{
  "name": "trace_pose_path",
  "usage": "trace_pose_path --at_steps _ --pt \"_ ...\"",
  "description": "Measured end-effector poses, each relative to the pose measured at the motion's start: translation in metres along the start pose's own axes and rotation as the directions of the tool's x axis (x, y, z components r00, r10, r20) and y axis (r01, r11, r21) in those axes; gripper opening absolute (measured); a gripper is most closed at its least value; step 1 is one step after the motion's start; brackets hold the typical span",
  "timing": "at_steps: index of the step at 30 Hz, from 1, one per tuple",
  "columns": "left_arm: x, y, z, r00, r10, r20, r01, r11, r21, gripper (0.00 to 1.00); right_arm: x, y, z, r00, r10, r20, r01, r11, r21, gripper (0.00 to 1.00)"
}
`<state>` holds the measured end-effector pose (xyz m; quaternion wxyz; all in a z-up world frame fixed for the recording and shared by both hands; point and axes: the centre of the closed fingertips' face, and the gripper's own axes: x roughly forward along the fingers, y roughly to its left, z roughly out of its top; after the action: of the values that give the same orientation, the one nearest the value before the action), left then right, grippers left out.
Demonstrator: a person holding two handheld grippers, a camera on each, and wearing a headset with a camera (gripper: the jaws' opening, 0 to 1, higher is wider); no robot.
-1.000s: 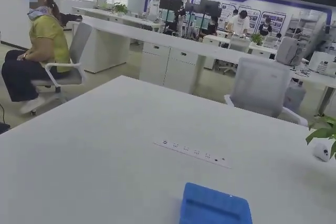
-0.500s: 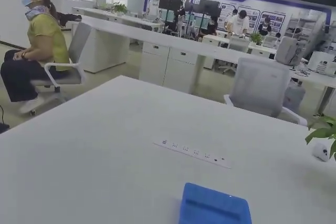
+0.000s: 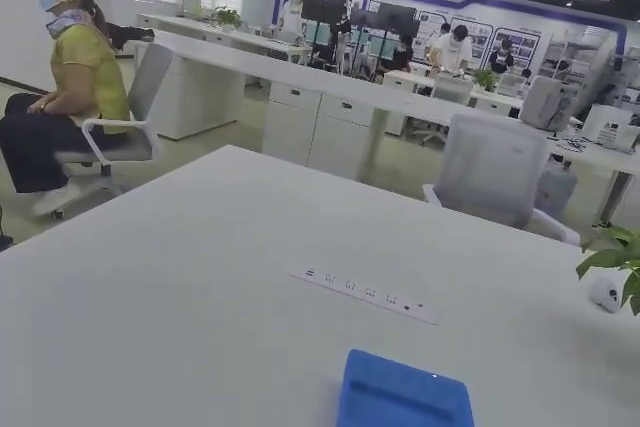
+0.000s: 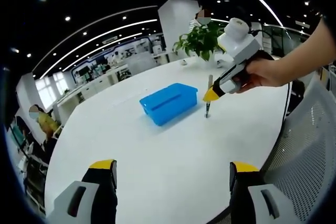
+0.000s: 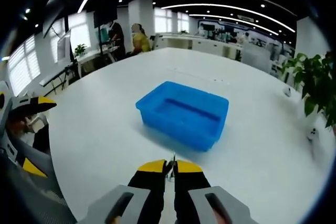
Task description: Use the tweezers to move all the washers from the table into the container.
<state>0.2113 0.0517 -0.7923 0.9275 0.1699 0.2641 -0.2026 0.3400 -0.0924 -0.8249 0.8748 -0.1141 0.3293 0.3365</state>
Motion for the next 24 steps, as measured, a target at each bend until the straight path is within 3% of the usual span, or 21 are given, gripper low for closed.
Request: trace_pose_path --at_steps 3,9,17,24 --pt "0.001 -0.004 0.000 0.9998 -0.021 -0.002 0.021 1.000 -0.002 0.92 -0.001 0.000 0.005 0.9999 -0.011 -0.003 0.010 0.998 -0.056 0.01" --pt "0.000 -0.005 0.004 0.9994 -0.029 0.019 0.029 0.999 -0.019 0.94 -0.006 0.004 0.019 0.9999 0.000 0.013 0.001 0.997 -0.080 0.01" --pt "-0.001 -0.005 0.007 0.9989 -0.032 0.035 0.033 0.999 -0.028 0.97 -0.015 0.003 0.035 0.9988 0.022 0.044 -0.021 0.999 -0.025 0.01" --pt "-0.002 -0.005 0.011 0.9973 -0.035 0.065 0.039 0.997 -0.063 0.99 -0.026 -0.006 0.058 0.9952 0.010 0.097 -0.010 1.000 -0.002 0.01"
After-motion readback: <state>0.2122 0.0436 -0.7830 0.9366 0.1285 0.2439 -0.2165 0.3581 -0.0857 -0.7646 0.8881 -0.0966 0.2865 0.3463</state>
